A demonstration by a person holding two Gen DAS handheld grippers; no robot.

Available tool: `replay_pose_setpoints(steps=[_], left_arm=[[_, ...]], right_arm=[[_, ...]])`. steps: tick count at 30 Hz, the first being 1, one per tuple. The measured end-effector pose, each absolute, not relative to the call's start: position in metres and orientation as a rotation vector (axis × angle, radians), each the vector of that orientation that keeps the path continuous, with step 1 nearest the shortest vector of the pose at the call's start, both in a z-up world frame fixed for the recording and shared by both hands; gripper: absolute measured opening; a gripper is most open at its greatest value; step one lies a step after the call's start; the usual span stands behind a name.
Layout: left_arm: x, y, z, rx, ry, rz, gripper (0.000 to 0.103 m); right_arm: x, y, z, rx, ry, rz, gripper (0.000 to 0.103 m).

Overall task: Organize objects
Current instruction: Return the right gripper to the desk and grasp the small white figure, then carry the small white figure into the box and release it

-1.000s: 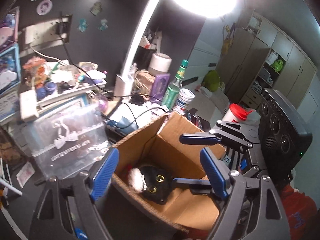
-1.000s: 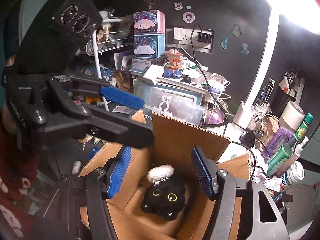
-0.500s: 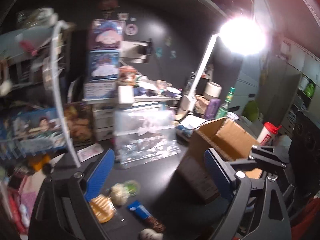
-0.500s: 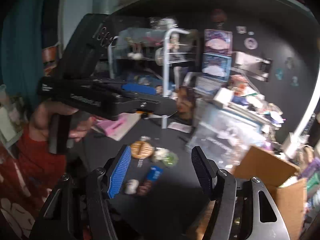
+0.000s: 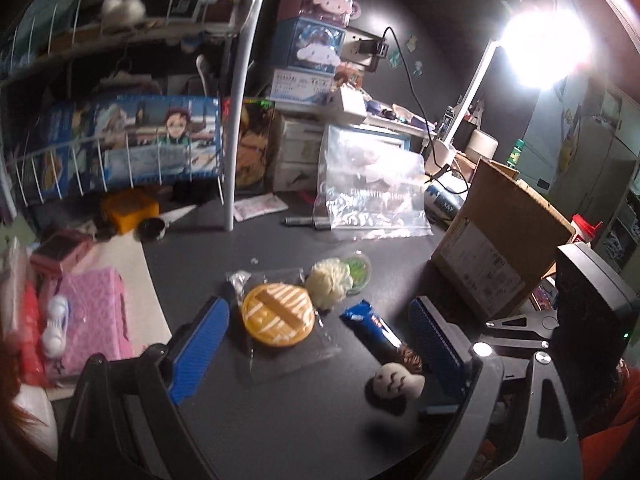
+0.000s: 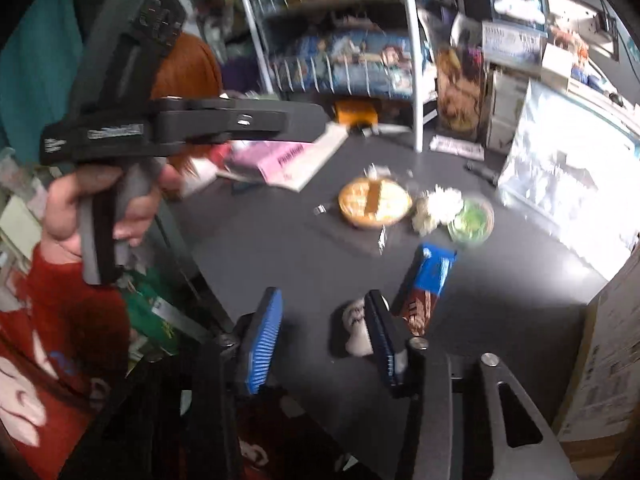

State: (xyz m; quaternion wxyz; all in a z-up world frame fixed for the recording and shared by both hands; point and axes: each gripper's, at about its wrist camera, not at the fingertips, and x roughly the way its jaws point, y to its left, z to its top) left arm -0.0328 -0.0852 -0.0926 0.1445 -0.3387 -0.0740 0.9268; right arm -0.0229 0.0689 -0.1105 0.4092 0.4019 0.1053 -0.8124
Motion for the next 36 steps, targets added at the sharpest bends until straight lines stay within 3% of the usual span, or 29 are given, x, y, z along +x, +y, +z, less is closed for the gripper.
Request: replay_pose_setpoints(steps=[12, 16, 22, 29, 31, 33, 36], left_arm=[[-0.029, -0.093, -0.112, -1.008, -0.268, 2.625, 0.090], [-0.028, -0.093, -0.112, -1.010, -0.262, 2.626, 0.090], [-0.026, -0.084, -0.108, -1.025, -0.251, 2.585, 0.090], [-0.027, -0.060, -0.089, -0.984, -0.284, 2.422, 0.089], [-0.030, -0.050, -0.081, -0.971, -0.287, 2.380, 0.082], [-0.034, -0.041, -0.071, -0.957, -0.307, 2.335, 0.067], [-0.039, -0.028, -0.052, -0.929, -0.306, 2.315, 0.055]], right_arm=[[-0.027, 0.059, -0.138, 1.088, 0.438, -2.090, 0.033], [-0.029, 0.058, -0.142, 1.105, 0.440, -2.077, 0.016], [-0.027, 0.061, -0.133, 1.071, 0.421, -2.079, 0.015], [-0.021, 0.066, -0.086, 0.911, 0.417, -2.101, 0.014], [-0.017, 0.069, -0.071, 0.845, 0.433, -2.119, 0.014], [-0.013, 0.074, -0.053, 0.766, 0.464, -2.150, 0.014], [-0.010, 0.085, -0.032, 0.680, 0.492, -2.195, 0.014]])
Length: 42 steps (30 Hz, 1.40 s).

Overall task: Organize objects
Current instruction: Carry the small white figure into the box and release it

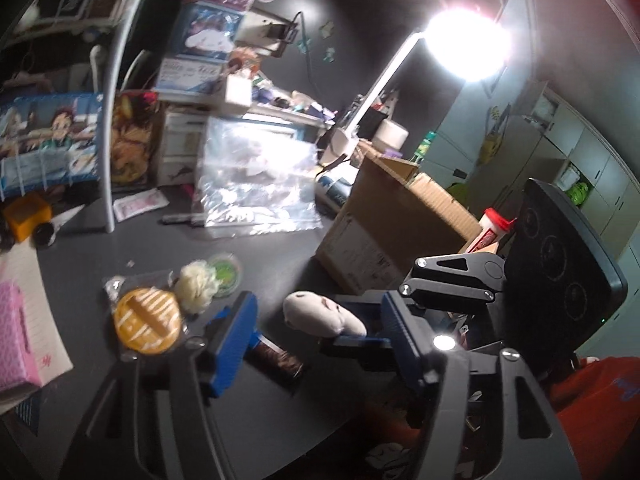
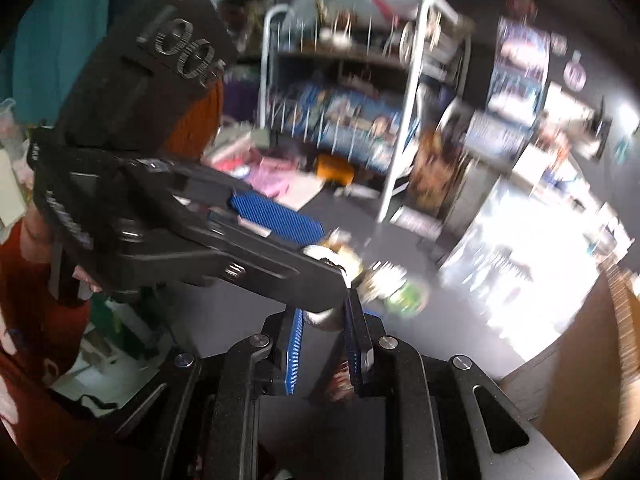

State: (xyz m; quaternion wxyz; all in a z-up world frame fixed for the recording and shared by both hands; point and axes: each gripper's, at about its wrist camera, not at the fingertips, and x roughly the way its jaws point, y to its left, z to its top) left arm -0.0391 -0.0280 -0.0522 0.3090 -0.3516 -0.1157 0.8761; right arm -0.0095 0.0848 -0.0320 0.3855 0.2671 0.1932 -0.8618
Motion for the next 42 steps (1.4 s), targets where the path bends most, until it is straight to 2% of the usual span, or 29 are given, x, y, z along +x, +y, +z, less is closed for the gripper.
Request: replay_pose_setpoints(steps=[7, 13, 22, 27, 28, 29, 30, 32, 42], left_arm=[[-0.058, 0.016, -0.010, -0.865, -0.260, 2.263, 0.036], [-0.090, 0.069, 0.009, -0.862, -0.205, 2.197, 0.033], [-0.151, 0.149, 0.016, -0.967, -0.142, 2.080, 0.033], [-0.168, 0.168, 0.012, -1.019, -0.124, 2.061, 0.033], [-0.168, 0.170, 0.012, -1.024, -0.116, 2.060, 0.034], [-0.170, 0.171, 0.010, -1.030, -0.110, 2.064, 0.045], [-0.171, 0.172, 0.009, -1.033, -0.105, 2.072, 0.061], [-0.169, 0.172, 0.010, -1.017, -0.095, 2.093, 0.072], [-0.153, 0.145, 0.022, -0.961, -0.116, 2.171, 0.072]], right_arm=[[-0.007, 0.127, 0.004, 0.558, 0.518, -2.302, 0.014], [-0.020, 0.181, 0.021, 0.578, 0.471, -2.394, 0.014], [-0.068, 0.253, 0.029, 0.824, 0.319, -2.452, 0.015], [-0.087, 0.264, 0.029, 0.954, 0.326, -2.435, 0.015], [-0.089, 0.265, 0.028, 0.972, 0.333, -2.435, 0.015], [-0.092, 0.265, 0.027, 0.991, 0.340, -2.439, 0.019], [-0.092, 0.267, 0.026, 1.005, 0.348, -2.444, 0.023], [-0.091, 0.269, 0.024, 1.013, 0.366, -2.460, 0.036], [-0.085, 0.269, 0.024, 1.006, 0.334, -2.470, 0.036]])
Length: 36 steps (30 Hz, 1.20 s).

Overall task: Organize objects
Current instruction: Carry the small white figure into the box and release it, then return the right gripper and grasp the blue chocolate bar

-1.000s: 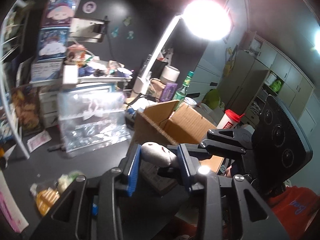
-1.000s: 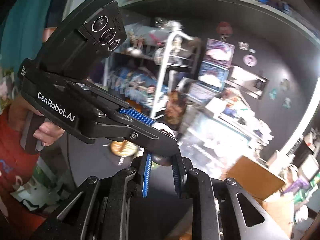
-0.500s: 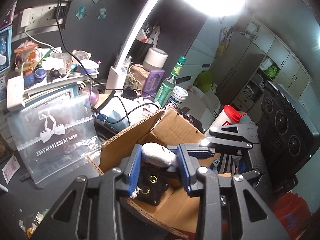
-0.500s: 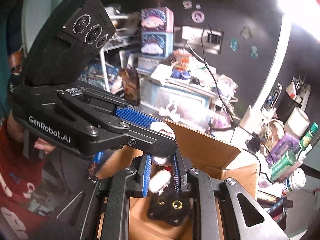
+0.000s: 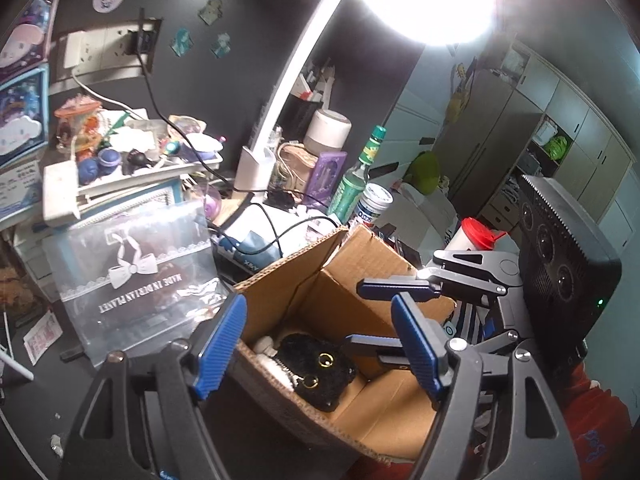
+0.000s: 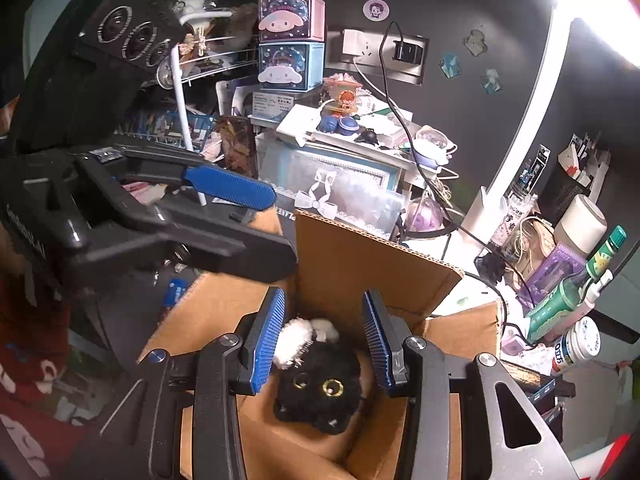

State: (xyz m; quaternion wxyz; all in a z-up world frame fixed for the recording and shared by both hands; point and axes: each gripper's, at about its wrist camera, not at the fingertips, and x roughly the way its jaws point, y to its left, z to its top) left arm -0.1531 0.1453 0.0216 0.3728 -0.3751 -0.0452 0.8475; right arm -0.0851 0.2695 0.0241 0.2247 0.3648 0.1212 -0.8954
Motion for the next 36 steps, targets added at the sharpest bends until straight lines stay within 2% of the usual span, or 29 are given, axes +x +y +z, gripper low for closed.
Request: replay_pose_setpoints(steps=[4, 7, 13, 19, 26, 36], left_arm=[[-0.134, 0.117, 0.029, -0.905, -0.113, 2.262, 0.073], [-0.116, 0.088, 0.031, -0.855, -0.108, 2.347, 0.083], [-0.082, 0.021, 0.014, -0.814, -0.146, 2.517, 0.083], [-0.058, -0.035, -0.023, -0.853, -0.203, 2.635, 0.085], [-0.043, -0.069, -0.073, -0.966, -0.265, 2.677, 0.085], [-0.040, -0.077, -0.119, -1.095, -0.335, 2.613, 0.085]], right_arm=[[-0.067, 0.252, 0.034, 0.921, 0.309, -2.441, 0.036], [-0.047, 0.227, 0.040, 0.829, 0.293, -2.384, 0.036], [-0.016, 0.158, 0.027, 0.748, 0.295, -2.245, 0.036], [-0.017, 0.102, -0.025, 0.852, 0.259, -2.149, 0.036], [-0.039, 0.082, -0.096, 1.025, 0.210, -2.202, 0.036], [-0.058, 0.077, -0.147, 1.146, 0.317, -2.279, 0.033]])
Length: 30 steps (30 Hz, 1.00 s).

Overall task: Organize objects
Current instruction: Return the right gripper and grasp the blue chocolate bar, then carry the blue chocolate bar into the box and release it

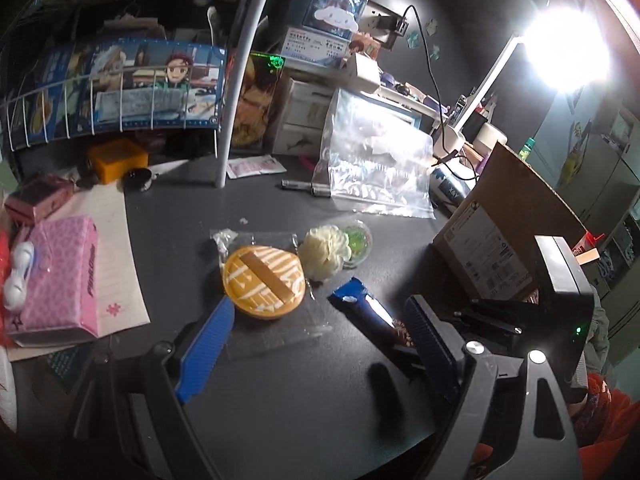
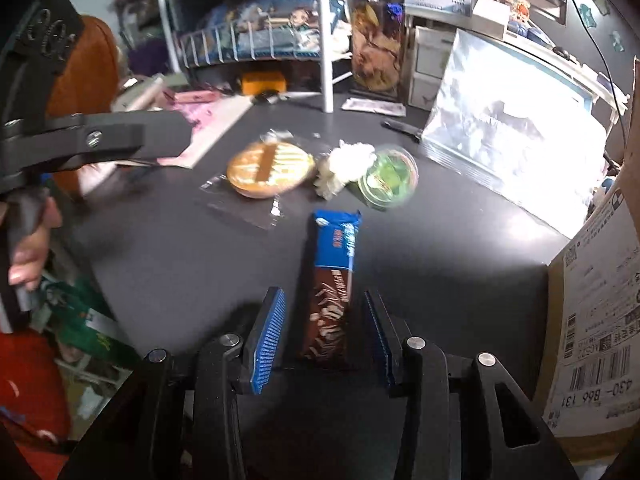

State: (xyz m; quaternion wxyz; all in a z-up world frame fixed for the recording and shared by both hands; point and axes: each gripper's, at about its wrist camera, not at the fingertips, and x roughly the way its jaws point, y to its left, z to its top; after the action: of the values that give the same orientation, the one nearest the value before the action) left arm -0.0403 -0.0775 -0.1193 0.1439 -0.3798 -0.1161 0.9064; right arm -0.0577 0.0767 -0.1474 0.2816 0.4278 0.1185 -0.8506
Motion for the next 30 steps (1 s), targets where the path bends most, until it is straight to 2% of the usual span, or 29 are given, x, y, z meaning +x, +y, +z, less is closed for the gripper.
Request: replay_pose_setpoints(steps=[2, 8, 16, 21, 25, 30], left_arm=[[-0.041, -0.077, -0.121, -1.098, -0.338, 2.606, 0.085], [-0.043, -0.073, -0.120, -1.107, -0.323, 2.604, 0.085], [-0.044, -0.058, -0.109, -1.096, -0.289, 2.582, 0.085], [-0.043, -0.041, -0.092, -1.048, -0.261, 2.548, 0.085], [-0.046, -0.030, -0.074, -0.987, -0.303, 2.495, 0.084], [-0.049, -0.008, -0.040, -0.914, -0.264, 2.453, 0.063]], right_arm=[[-0.060, 0.075, -0.149, 1.149, 0.332, -2.279, 0.024], [-0.061, 0.074, -0.151, 1.152, 0.374, -2.288, 0.014], [-0.052, 0.082, -0.131, 1.087, 0.329, -2.272, 0.014], [-0.037, 0.088, -0.092, 0.971, 0.269, -2.220, 0.014], [-0.023, 0.094, -0.057, 0.867, 0.255, -2.200, 0.014], [-0.017, 0.113, -0.023, 0.779, 0.253, -2.225, 0.014]])
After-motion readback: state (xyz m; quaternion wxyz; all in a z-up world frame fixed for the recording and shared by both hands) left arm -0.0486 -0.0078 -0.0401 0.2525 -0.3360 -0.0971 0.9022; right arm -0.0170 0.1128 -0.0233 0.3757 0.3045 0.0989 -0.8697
